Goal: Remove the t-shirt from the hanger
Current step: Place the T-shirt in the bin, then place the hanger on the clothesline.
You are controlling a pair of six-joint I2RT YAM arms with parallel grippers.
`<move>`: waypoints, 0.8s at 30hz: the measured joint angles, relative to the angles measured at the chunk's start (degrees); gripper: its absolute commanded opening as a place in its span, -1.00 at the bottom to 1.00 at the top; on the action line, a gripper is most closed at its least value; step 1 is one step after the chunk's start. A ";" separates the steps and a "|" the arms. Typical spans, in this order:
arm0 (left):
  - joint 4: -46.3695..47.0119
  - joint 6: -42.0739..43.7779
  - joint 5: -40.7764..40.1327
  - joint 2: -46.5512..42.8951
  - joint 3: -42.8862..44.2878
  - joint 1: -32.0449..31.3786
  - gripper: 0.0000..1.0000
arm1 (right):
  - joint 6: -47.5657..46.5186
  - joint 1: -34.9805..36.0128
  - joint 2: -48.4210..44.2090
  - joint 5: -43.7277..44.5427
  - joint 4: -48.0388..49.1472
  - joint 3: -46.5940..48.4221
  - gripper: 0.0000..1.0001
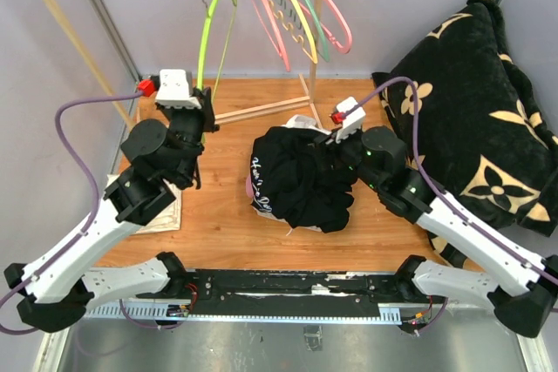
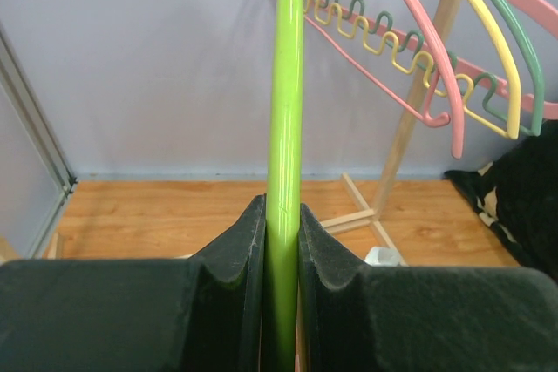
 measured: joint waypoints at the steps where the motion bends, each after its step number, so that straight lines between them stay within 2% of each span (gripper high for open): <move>1: 0.17 0.55 -0.07 1.18 0.52 0.07 -0.99 | -0.15 0.00 -1.44 0.02 0.04 -0.35 0.35; 10: -0.63 1.51 0.50 9.55 10.27 5.33 -0.99 | -1.07 0.00 -11.61 0.66 -0.81 -1.40 0.36; 24: -6.34 0.90 6.45 16.48 19.50 15.17 -0.99 | -1.38 0.00 -17.66 1.14 -2.36 -2.51 0.40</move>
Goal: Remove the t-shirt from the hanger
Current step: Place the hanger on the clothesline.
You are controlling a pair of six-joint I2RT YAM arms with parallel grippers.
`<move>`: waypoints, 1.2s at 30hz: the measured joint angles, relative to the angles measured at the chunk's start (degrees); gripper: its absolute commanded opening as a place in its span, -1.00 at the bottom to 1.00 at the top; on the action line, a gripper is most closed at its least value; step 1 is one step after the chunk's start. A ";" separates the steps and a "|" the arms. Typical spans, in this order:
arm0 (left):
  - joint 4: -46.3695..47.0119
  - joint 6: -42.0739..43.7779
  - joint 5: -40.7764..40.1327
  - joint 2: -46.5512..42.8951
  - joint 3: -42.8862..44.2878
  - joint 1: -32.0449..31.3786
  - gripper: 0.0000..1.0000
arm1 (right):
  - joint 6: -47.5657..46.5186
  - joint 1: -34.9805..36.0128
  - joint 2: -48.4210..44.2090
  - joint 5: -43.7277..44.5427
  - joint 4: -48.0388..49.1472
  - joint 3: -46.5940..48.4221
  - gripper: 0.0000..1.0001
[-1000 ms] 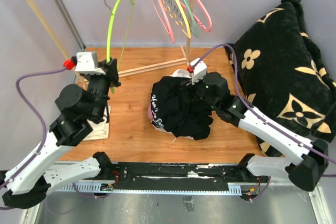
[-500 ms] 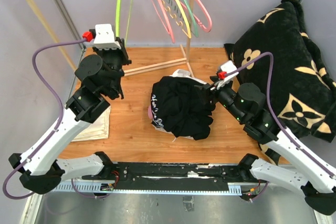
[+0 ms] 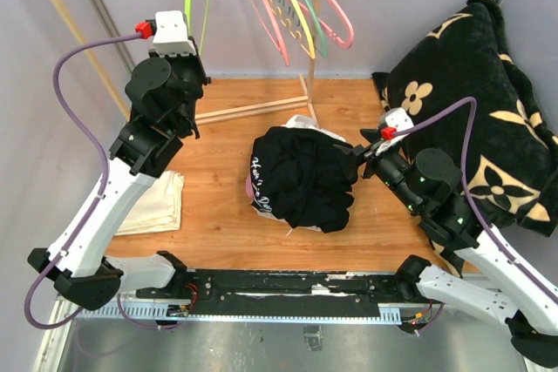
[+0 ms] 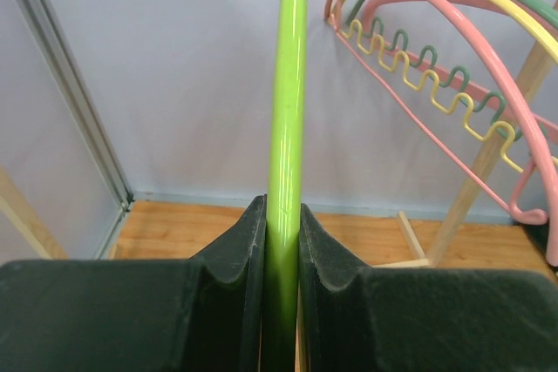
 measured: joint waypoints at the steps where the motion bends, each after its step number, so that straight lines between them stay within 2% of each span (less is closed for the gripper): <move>1: -0.28 -0.15 0.55 0.39 0.39 0.63 -0.99 | -0.02 0.02 -0.28 0.00 -0.13 0.00 0.40; 11: -1.64 -2.75 6.36 4.63 2.97 7.56 -0.99 | -0.98 0.02 -1.53 1.07 -0.24 0.00 0.43; 36: -1.99 -5.99 12.83 8.20 5.33 14.69 -0.99 | -1.40 0.02 -1.53 1.53 -0.24 -0.76 0.43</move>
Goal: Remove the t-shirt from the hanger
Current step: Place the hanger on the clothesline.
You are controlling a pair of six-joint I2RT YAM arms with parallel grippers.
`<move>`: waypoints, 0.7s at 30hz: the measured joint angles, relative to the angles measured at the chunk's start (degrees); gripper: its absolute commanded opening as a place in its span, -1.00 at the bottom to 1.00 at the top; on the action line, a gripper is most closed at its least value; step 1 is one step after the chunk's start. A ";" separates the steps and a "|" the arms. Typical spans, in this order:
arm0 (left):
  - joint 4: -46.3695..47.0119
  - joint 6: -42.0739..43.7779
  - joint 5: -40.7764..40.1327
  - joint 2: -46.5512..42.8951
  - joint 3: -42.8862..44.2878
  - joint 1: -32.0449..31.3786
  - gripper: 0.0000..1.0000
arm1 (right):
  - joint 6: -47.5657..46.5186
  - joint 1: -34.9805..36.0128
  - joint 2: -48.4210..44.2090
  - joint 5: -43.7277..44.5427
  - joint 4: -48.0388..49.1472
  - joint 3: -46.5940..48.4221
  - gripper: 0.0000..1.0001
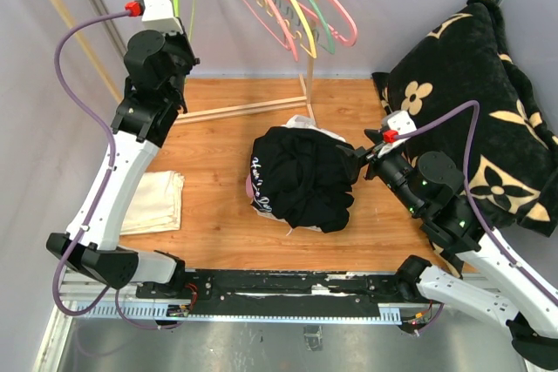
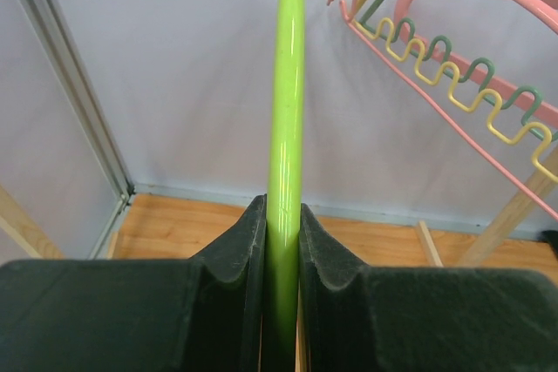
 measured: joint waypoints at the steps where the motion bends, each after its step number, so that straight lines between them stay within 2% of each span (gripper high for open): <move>1: -0.07 -0.04 0.15 0.15 0.00 0.17 -0.99 | 0.00 0.00 -0.02 0.02 0.00 0.00 0.43; 14: -0.72 -1.73 2.62 0.87 0.00 2.12 -0.98 | 0.00 0.00 -0.09 1.05 0.00 -0.13 0.43; 16: -0.63 -2.19 3.02 0.74 -0.66 2.14 -0.71 | 0.00 0.00 -0.15 1.09 0.00 -0.13 0.43; 19: 0.42 -2.84 3.96 0.04 -3.15 2.29 -0.05 | 0.00 0.00 -0.46 1.29 0.00 -0.15 0.44; 21: 0.61 -3.43 4.79 -1.01 -5.25 2.34 0.27 | 0.00 0.00 -0.66 1.51 0.02 -0.20 0.44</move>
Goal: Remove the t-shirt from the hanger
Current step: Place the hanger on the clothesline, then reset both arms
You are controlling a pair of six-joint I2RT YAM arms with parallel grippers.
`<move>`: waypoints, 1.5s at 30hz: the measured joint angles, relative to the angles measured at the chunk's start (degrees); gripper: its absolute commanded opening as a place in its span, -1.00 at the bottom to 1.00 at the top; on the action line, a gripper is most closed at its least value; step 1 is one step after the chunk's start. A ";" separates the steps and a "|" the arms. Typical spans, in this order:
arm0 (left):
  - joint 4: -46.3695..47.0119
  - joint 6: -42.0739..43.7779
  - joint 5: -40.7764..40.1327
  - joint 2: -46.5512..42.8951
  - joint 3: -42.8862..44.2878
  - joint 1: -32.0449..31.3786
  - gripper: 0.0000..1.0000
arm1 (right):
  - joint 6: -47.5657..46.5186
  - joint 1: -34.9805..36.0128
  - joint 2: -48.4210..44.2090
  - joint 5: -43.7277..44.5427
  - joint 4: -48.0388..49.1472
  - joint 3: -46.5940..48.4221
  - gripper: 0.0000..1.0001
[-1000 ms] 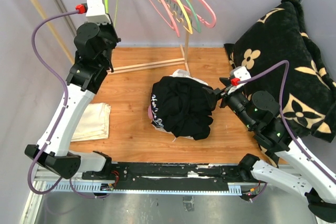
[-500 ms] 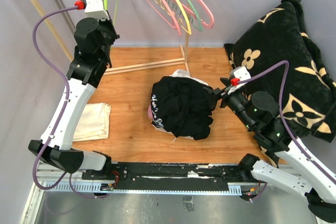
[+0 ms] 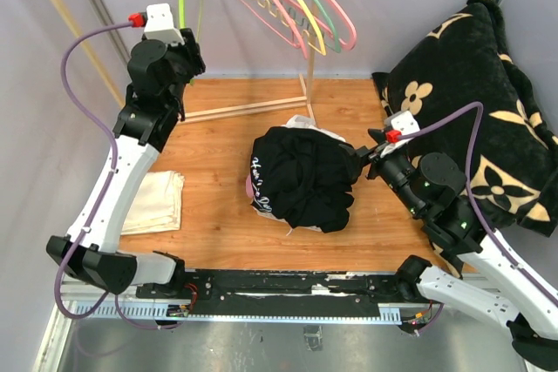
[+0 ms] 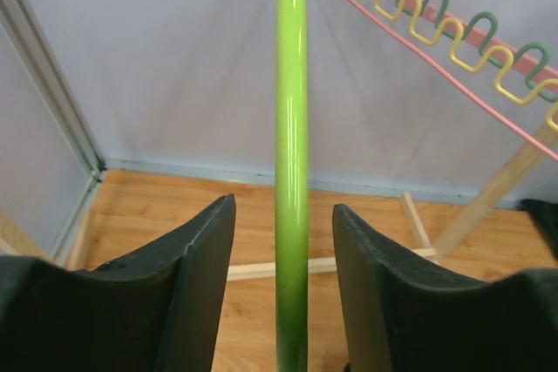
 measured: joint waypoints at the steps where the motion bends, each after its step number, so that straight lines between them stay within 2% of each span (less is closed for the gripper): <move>1: 0.00 -0.13 0.37 -0.70 -1.01 0.00 0.41 | 0.00 0.00 -0.09 0.20 0.00 -0.02 0.45; 4: -0.04 -0.59 1.11 -3.21 -3.58 0.02 0.81 | 0.00 0.00 -0.28 0.90 0.09 -0.22 0.48; 9: 1.60 -1.09 1.68 -8.85 -7.26 0.02 0.99 | 0.07 0.00 -0.26 2.60 0.22 -1.31 0.62; 11: 3.13 -1.33 1.73 -11.78 -9.79 0.02 0.99 | 0.20 0.00 -0.31 3.85 0.26 -1.88 0.80; 12: 3.78 -1.51 1.73 -13.18 -11.10 0.02 0.99 | 0.31 0.00 -0.35 4.59 0.26 -2.19 0.98; 17: 9.11 -2.64 1.77 -20.92 -20.44 0.02 0.99 | 0.50 0.00 -1.27 10.25 0.35 -3.65 0.96; 24: 18.27 -4.48 4.70 -31.17 -37.97 0.02 0.99 | 0.44 0.00 -3.78 20.09 2.01 -7.67 0.96; 27: 20.09 -4.74 5.66 -34.01 -42.47 0.02 0.99 | 0.31 0.00 -5.55 24.35 2.40 -9.99 0.97; 35: 22.34 -5.27 9.99 -40.81 -49.13 0.02 0.99 | -0.83 0.00 -14.32 33.97 5.64 -17.20 0.96; 45: 23.58 -7.30 12.66 -44.19 -53.88 0.02 0.99 | -1.05 0.00 -19.63 38.16 9.60 -20.50 0.97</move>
